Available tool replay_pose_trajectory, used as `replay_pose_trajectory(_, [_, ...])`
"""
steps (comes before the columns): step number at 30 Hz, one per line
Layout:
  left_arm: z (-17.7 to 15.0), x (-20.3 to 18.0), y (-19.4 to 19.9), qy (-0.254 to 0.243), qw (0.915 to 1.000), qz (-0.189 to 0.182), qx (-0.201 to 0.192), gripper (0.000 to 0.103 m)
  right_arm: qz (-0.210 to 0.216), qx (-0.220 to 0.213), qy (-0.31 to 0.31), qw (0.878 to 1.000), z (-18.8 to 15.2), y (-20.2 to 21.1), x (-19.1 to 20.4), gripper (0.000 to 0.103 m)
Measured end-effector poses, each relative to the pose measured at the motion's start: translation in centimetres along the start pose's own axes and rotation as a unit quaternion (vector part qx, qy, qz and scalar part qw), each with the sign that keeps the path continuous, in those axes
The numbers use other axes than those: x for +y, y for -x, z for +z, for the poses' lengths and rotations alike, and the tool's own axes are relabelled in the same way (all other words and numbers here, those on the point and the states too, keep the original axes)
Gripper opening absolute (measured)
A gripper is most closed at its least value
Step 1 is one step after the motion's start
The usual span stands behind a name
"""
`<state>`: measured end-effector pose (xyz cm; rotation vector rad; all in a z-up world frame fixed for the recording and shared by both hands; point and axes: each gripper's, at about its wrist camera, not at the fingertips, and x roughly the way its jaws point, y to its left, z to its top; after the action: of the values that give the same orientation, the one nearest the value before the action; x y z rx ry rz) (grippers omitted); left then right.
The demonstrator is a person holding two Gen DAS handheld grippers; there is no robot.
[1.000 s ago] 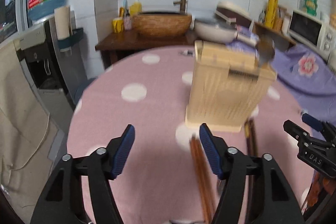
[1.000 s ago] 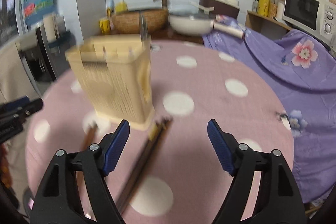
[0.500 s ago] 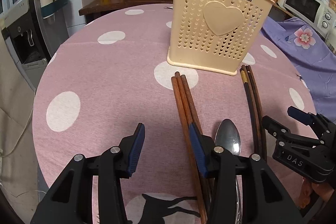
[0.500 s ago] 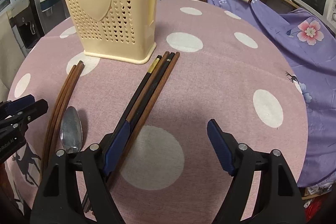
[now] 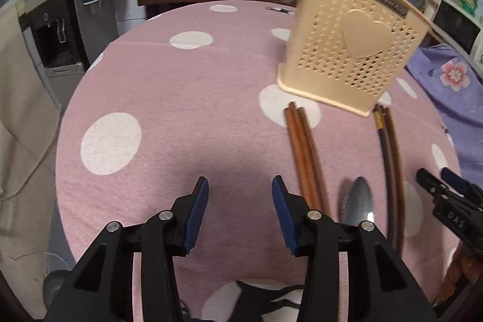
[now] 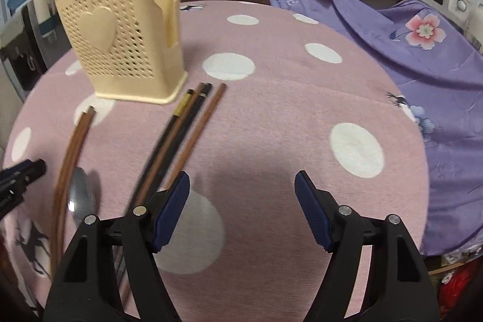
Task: Organize utensils
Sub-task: 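Move both tools back down to the chopsticks lying on the table, then close the right tool on one wooden chopstick while the left tool grasps another chopstick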
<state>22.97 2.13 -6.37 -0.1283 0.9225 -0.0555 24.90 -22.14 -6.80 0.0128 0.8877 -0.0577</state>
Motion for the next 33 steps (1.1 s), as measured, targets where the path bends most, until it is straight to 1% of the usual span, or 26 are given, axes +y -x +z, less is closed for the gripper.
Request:
replay_pose_trajectory(1, [0.1,-0.5,0.1,-0.006,0.9999,-0.009,-0.001,0.043,0.008,0.004,0.002,1.0,0.2,-0.2,0.4,0.072])
replay_pose_trajectory(3, [0.1,-1.7,-0.2,-0.014,0.9997,-0.019,0.001,0.043,0.005,0.008,0.018,1.0,0.4,-0.5,1.5,0.072])
replay_pose_trajectory(6, [0.0,-2.7,-1.0,-0.022,0.9995,-0.019,0.007,0.043,0.001,0.023,0.034,0.999,0.3,-1.2,2.8,0.072])
replay_pose_trajectory(8, [-0.1,-3.3,-1.2,-0.042,0.9991,0.004,-0.004,0.046,-0.023,0.017,0.041,0.999,0.3,-1.3,3.0,0.072])
replay_pose_trajectory(9, [0.0,-3.3,-1.2,-0.05,0.9986,0.017,-0.007,0.046,-0.026,0.022,0.046,0.998,0.4,-1.6,2.9,0.072])
replay_pose_trajectory(10, [0.0,-3.0,-1.3,-0.053,0.9984,0.022,-0.004,0.046,-0.018,0.025,0.042,0.999,0.4,-1.7,2.5,0.072])
replay_pose_trajectory(11, [0.1,-2.4,-1.3,-0.048,0.9987,0.019,-0.001,0.046,-0.023,0.026,0.036,0.999,0.4,-1.7,2.0,0.072])
replay_pose_trajectory(12, [0.3,-1.7,-1.3,-0.042,0.9987,0.027,-0.001,0.047,-0.047,0.024,0.037,0.998,0.5,-1.6,1.5,0.072])
replay_pose_trajectory(13, [0.6,-0.8,-1.2,-0.036,0.9979,0.055,-0.002,0.047,-0.067,0.022,0.04,0.997,0.4,-1.6,1.1,0.072])
replay_pose_trajectory(14, [0.9,0.0,-1.0,-0.027,0.9973,0.069,-0.005,0.046,-0.082,0.016,0.038,0.996,0.5,-1.4,0.5,0.072])
replay_pose_trajectory(15, [1.1,0.9,-0.9,-0.011,0.9978,0.065,-0.007,0.044,-0.076,0.009,0.023,0.997,0.6,-1.1,-0.2,0.072])
replay_pose_trajectory(17, [1.4,2.2,-1.0,0.028,0.9991,0.033,0.003,0.044,-0.038,0.015,-0.004,0.999,0.8,-1.1,-0.9,0.072])
replay_pose_trajectory(18, [1.6,2.2,-1.2,0.032,0.9991,0.027,0.009,0.044,-0.028,0.019,-0.012,0.999,0.9,-1.2,-0.9,0.072])
replay_pose_trajectory(19, [1.6,1.9,-1.4,0.028,0.9992,0.027,0.011,0.044,-0.026,0.024,-0.016,0.999,1.1,-1.5,-0.9,0.072])
replay_pose_trajectory(21, [1.8,1.5,-1.6,0.018,0.9992,0.033,0.011,0.044,-0.038,0.029,-0.017,0.999,1.4,-2.0,-0.8,0.072])
replay_pose_trajectory(24, [1.7,1.7,-1.6,0.025,0.999,0.035,0.009,0.045,-0.04,0.045,-0.042,0.997,1.6,-2.9,-1.8,0.07])
replay_pose_trajectory(27, [1.8,1.8,-1.7,0.027,0.999,0.035,0.01,0.045,-0.035,0.036,-0.076,0.996,1.7,-2.7,-3.0,0.07])
replay_pose_trajectory(28, [1.9,1.8,-1.8,0.027,0.9989,0.037,0.01,0.045,-0.033,0.04,-0.084,0.995,1.7,-2.8,-3.4,0.07])
replay_pose_trajectory(30, [2.3,2.0,-2.1,0.029,0.9987,0.04,0.011,0.045,-0.024,0.049,-0.095,0.994,2.0,-3.5,-3.8,0.06])
replay_pose_trajectory(31, [2.5,2.0,-2.2,0.031,0.9986,0.041,0.011,0.045,-0.019,0.053,-0.102,0.993,2.2,-3.8,-4.0,0.06])
replay_pose_trajectory(33, [2.8,1.9,-2.4,0.03,0.9985,0.044,0.01,0.045,-0.026,0.051,-0.11,0.992,2.6,-4.2,-4.2,0.054])
